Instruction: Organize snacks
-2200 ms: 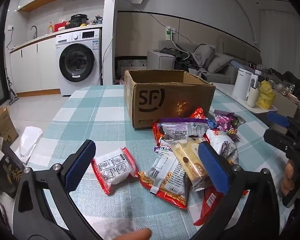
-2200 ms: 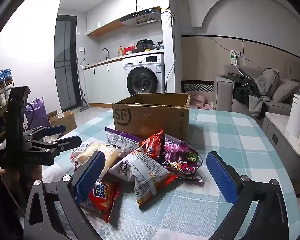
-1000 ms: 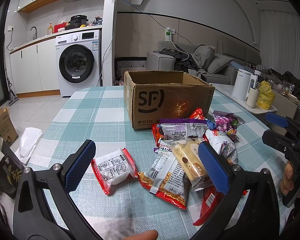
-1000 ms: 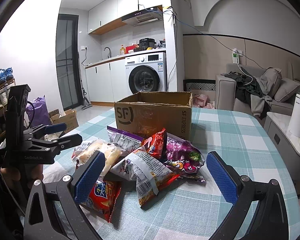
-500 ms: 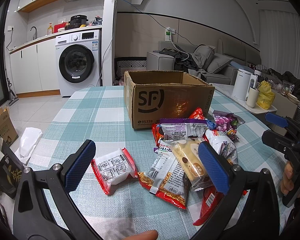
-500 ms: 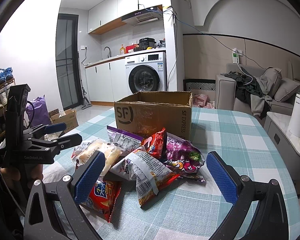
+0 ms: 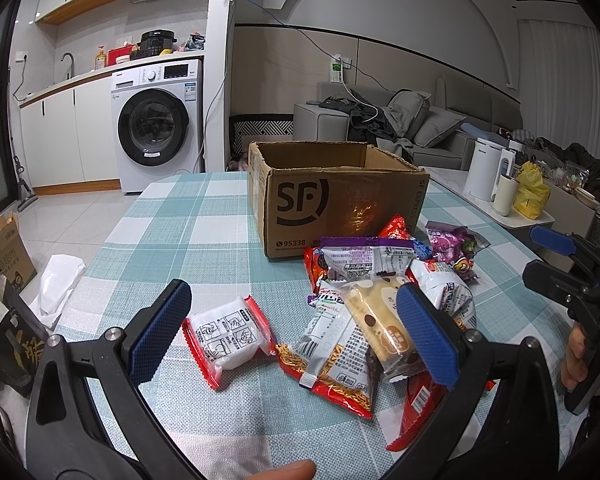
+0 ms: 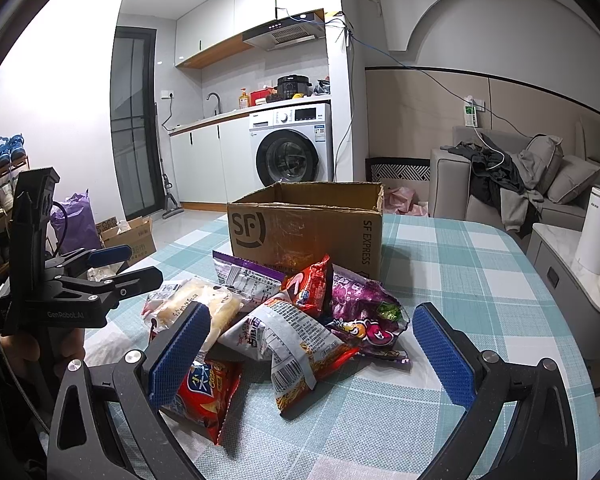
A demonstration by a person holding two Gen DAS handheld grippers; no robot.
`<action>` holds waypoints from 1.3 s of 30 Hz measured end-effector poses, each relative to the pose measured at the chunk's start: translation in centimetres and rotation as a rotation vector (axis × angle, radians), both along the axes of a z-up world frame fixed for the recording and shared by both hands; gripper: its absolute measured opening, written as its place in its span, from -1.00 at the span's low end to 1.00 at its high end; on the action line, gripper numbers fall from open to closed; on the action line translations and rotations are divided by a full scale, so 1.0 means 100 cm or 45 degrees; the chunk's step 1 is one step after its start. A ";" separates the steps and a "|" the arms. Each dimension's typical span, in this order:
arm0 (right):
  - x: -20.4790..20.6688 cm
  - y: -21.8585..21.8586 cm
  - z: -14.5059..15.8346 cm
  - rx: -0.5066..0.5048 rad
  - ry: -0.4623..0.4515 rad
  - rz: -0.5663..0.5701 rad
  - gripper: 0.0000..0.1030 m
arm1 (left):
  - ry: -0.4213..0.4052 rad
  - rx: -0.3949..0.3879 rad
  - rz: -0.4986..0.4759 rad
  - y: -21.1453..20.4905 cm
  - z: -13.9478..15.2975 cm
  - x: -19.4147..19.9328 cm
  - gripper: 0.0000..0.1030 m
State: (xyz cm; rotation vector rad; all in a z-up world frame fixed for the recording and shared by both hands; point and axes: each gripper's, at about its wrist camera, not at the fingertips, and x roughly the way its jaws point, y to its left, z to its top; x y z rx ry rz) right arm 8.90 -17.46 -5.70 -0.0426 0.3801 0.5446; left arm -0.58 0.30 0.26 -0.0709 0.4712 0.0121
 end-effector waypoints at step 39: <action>0.044 0.019 -0.019 -0.196 0.317 0.040 0.99 | 0.237 0.011 0.084 0.031 -0.010 0.028 0.98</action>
